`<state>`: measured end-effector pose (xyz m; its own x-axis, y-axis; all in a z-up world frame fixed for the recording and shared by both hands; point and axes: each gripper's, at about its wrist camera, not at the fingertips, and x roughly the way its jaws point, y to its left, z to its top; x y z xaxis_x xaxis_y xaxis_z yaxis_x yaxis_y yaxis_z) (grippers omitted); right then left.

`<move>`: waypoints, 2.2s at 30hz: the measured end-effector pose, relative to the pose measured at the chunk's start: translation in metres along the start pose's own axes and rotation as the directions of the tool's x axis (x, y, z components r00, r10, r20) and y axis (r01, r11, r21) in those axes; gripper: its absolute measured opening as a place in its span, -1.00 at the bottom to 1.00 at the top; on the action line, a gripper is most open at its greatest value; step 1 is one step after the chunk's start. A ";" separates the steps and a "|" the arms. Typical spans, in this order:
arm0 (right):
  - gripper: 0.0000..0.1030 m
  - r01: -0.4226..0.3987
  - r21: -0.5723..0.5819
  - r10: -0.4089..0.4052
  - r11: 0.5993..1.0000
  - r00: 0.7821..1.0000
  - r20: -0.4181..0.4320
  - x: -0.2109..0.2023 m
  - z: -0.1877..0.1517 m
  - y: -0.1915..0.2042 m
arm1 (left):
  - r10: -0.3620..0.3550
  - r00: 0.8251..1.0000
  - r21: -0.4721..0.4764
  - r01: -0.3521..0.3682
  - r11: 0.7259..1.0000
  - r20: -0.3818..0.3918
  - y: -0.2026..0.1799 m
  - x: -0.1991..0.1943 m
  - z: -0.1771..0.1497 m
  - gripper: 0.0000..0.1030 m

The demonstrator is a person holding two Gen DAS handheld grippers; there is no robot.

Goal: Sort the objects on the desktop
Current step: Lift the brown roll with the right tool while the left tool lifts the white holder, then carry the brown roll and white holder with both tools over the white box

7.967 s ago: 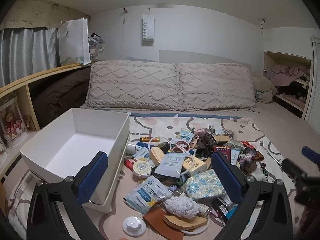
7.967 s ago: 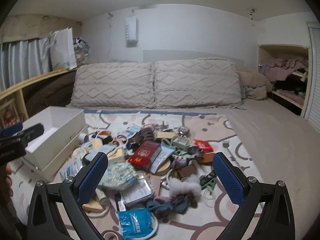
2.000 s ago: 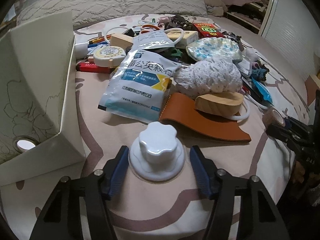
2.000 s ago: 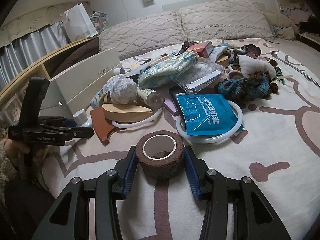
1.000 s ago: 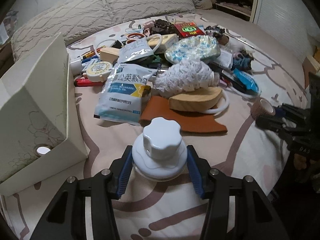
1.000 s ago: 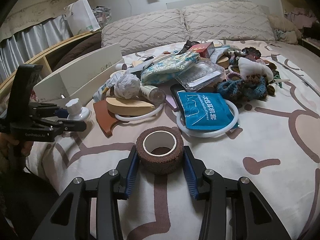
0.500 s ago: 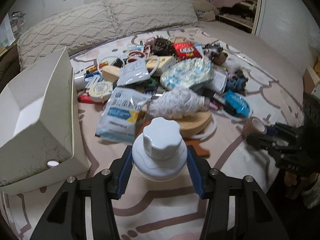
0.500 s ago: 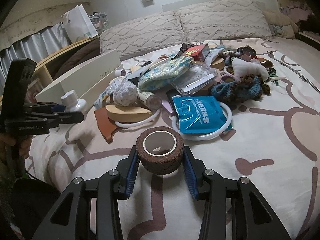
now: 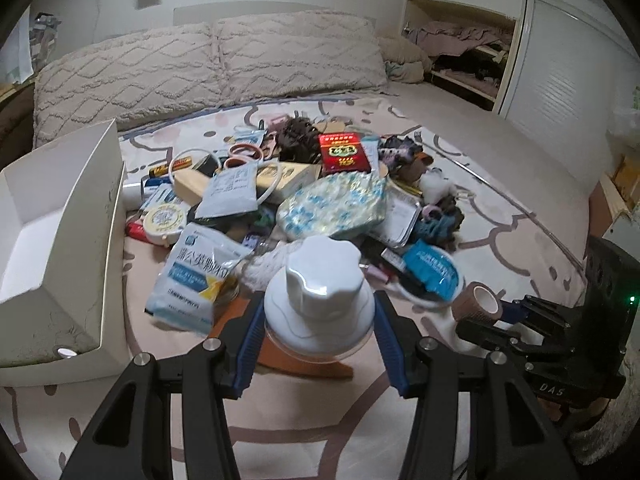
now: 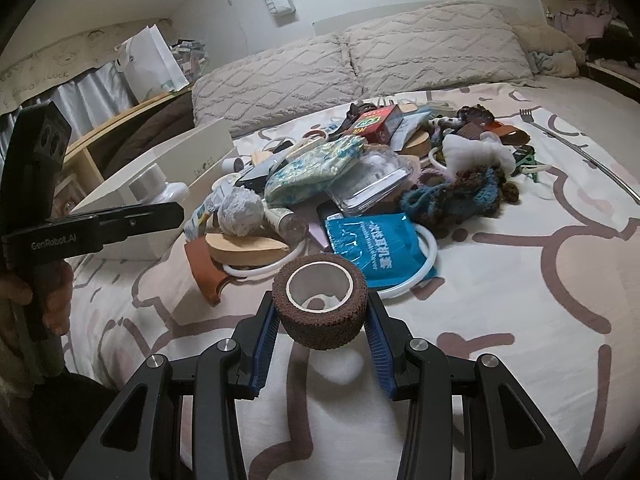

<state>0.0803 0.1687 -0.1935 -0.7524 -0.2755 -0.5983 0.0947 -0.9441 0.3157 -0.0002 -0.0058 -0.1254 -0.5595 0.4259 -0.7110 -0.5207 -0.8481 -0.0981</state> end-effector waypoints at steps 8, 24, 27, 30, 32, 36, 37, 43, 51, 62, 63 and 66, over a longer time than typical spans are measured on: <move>-0.16 0.012 0.014 -0.013 1.000 1.000 0.016 -0.007 0.008 -0.006 | 0.006 0.999 0.002 -0.006 1.000 0.031 -0.009 -0.010 0.007 0.00; -0.16 0.082 0.048 -0.087 0.996 0.990 0.114 -0.039 0.032 -0.022 | -0.011 0.998 0.021 0.009 1.000 0.066 -0.037 -0.021 0.011 0.00; -0.16 0.095 0.040 -0.100 0.995 0.985 0.141 -0.047 0.038 -0.022 | -0.003 0.997 0.023 0.001 1.000 0.078 -0.041 -0.024 0.014 0.00; -0.16 0.111 0.015 -0.111 0.994 0.978 0.175 -0.054 0.047 -0.019 | 0.006 0.995 0.012 -0.007 1.000 0.097 -0.041 -0.031 0.018 0.00; -0.16 0.125 -0.007 -0.121 0.992 0.973 0.195 -0.058 0.053 -0.016 | 0.014 0.994 0.007 -0.015 1.000 0.108 -0.041 -0.035 0.022 0.00; -0.16 0.144 -0.026 -0.135 0.989 0.963 0.233 -0.068 0.063 -0.013 | 0.035 0.990 0.010 -0.036 0.999 0.134 -0.043 -0.045 0.028 0.00; -0.16 0.146 -0.024 -0.135 0.989 0.960 0.244 -0.071 0.066 -0.013 | 0.043 0.990 0.011 -0.045 0.999 0.137 -0.045 -0.047 0.030 0.00; -0.16 0.144 -0.037 -0.127 0.989 0.949 0.288 -0.084 0.084 -0.009 | 0.058 0.983 0.026 -0.064 0.998 0.175 -0.051 -0.063 0.044 0.00; -0.16 0.124 -0.052 -0.101 0.991 0.942 0.320 -0.092 0.106 0.000 | 0.074 0.968 0.034 -0.084 0.996 0.240 -0.057 -0.083 0.063 0.01; -0.16 0.123 -0.068 -0.088 0.990 0.918 0.386 -0.105 0.139 0.016 | 0.101 0.943 0.019 -0.112 0.993 0.318 -0.049 -0.103 0.087 0.01; -0.16 0.118 -0.068 -0.082 0.991 0.917 0.391 -0.106 0.142 0.016 | 0.106 0.939 0.018 -0.119 0.993 0.328 -0.048 -0.105 0.090 0.01; -0.16 0.117 -0.064 -0.081 0.991 0.911 0.405 -0.106 0.150 0.019 | 0.110 0.930 0.007 -0.120 0.993 0.350 -0.045 -0.110 0.096 0.01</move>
<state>0.0639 0.2075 -0.0137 -0.9569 -0.1008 -0.2724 0.0475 -0.9795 0.1956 0.0225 0.0155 0.0241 -0.8032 0.4137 -0.4286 -0.4548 -0.8906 -0.0072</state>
